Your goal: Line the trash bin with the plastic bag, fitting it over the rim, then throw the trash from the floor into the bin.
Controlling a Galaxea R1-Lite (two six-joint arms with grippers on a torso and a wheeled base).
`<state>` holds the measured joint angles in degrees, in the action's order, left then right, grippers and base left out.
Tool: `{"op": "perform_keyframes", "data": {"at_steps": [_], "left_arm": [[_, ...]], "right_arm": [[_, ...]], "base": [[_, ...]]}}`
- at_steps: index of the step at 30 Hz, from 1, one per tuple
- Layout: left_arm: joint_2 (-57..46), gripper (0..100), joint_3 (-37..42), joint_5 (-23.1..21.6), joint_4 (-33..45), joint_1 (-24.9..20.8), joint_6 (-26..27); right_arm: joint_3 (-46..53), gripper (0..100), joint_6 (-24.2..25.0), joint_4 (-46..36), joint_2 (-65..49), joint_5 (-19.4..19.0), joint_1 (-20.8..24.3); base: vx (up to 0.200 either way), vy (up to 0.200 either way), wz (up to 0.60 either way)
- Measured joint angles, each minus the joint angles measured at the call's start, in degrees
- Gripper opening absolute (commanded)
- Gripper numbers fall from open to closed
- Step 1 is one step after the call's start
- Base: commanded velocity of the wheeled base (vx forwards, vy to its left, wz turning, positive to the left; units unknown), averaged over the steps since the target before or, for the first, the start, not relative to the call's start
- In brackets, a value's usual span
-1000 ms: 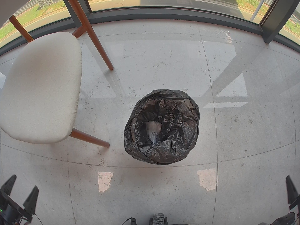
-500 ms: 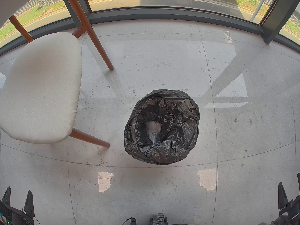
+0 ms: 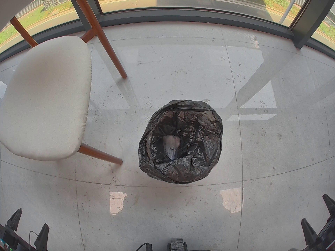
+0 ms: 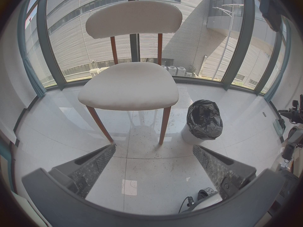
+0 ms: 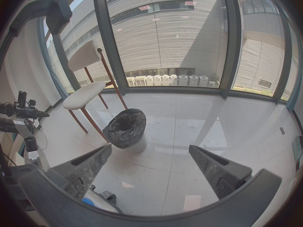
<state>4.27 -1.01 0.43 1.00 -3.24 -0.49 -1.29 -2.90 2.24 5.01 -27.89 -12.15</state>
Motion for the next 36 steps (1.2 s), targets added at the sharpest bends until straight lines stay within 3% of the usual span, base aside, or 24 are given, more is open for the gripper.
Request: {"op": "perform_keyframes", "data": {"at_steps": [4,6,11,18,23,32,36], "left_arm": [[-0.26,100,0.0,0.46,0.0,-1.49,-0.57],[-0.8,100,0.0,0.39,0.01,-0.61,-0.51],[-2.51,100,0.0,0.41,0.06,2.3,0.05],[-3.36,100,0.0,0.44,0.11,2.69,0.22],[-3.5,100,0.0,0.44,0.12,2.72,0.22],[-3.54,100,0.0,0.48,0.12,2.72,0.11],[-3.56,100,0.0,0.5,0.09,2.72,0.06]], "right_arm": [[0.22,100,3.77,0.99,0.0,5.58,1.72],[0.26,100,4.68,1.15,0.0,6.46,1.99],[0.28,100,4.35,1.41,0.02,6.57,2.32],[0.28,100,1.67,1.56,0.02,5.14,3.28],[0.3,100,2.9,1.61,-0.02,3.21,3.32],[0.3,100,6.95,1.58,0.05,12.43,3.21],[0.28,100,7.96,1.56,0.02,20.46,3.15]], "base": [[0.0,0.0,0.0],[0.0,0.0,0.0],[0.0,0.08,0.0],[0.0,0.2,0.0],[0.0,0.2,0.0],[0.0,0.022,0.0],[0.0,0.0,0.0]]}}
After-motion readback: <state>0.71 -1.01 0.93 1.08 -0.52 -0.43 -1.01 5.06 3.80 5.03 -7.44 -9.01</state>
